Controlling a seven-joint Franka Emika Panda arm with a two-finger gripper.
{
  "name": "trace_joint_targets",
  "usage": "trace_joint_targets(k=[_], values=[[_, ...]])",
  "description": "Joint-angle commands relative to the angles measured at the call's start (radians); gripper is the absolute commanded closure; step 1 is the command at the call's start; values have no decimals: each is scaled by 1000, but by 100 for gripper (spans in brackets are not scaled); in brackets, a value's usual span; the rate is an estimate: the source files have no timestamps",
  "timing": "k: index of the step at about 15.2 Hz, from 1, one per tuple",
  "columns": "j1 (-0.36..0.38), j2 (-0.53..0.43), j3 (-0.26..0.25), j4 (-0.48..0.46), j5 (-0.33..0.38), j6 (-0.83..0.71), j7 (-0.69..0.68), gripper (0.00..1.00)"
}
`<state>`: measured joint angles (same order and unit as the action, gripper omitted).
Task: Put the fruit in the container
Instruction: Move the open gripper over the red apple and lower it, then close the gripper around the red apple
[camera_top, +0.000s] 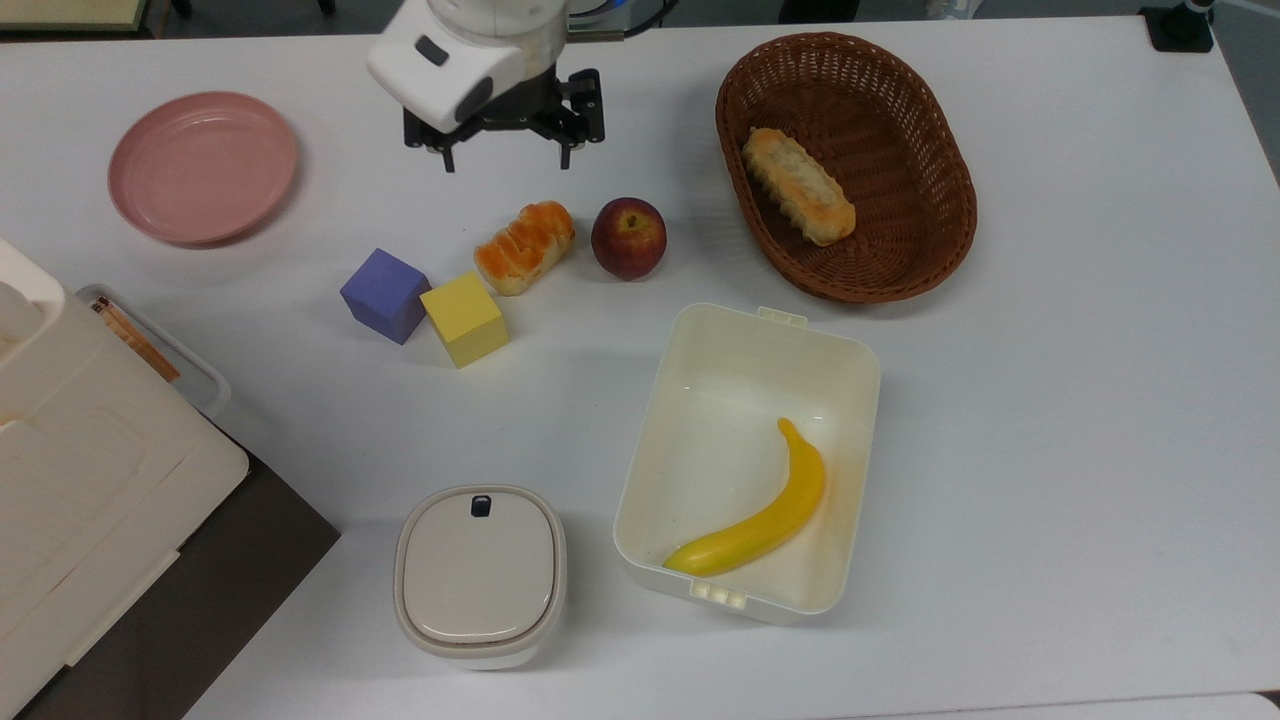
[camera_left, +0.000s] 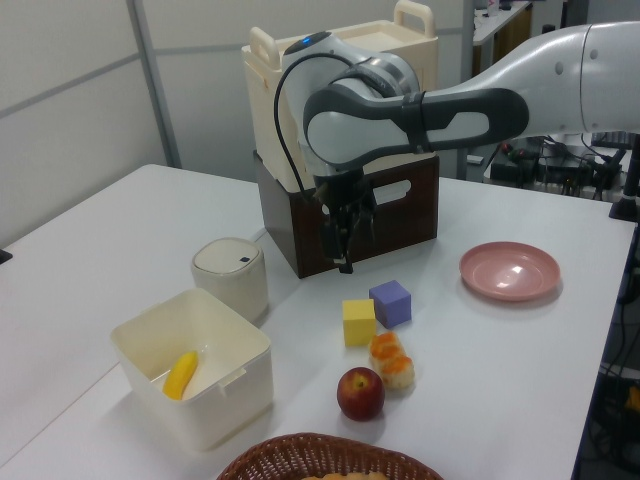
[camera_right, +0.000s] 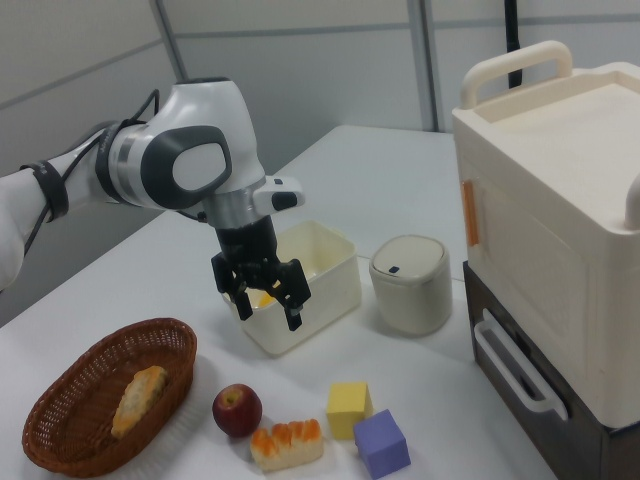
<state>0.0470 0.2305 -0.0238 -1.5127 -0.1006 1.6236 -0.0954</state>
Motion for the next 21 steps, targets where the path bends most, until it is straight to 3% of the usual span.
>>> trace_joint_targets(k=[1, 4, 11, 21], values=[[27, -7, -7, -30, -8, -27, -136, 0], [54, 16, -7, -49, -10, -66, -196, 0], [122, 110, -7, -57, -13, -129, -191, 0], [195, 243, -7, -63, -18, -64, -76, 0]])
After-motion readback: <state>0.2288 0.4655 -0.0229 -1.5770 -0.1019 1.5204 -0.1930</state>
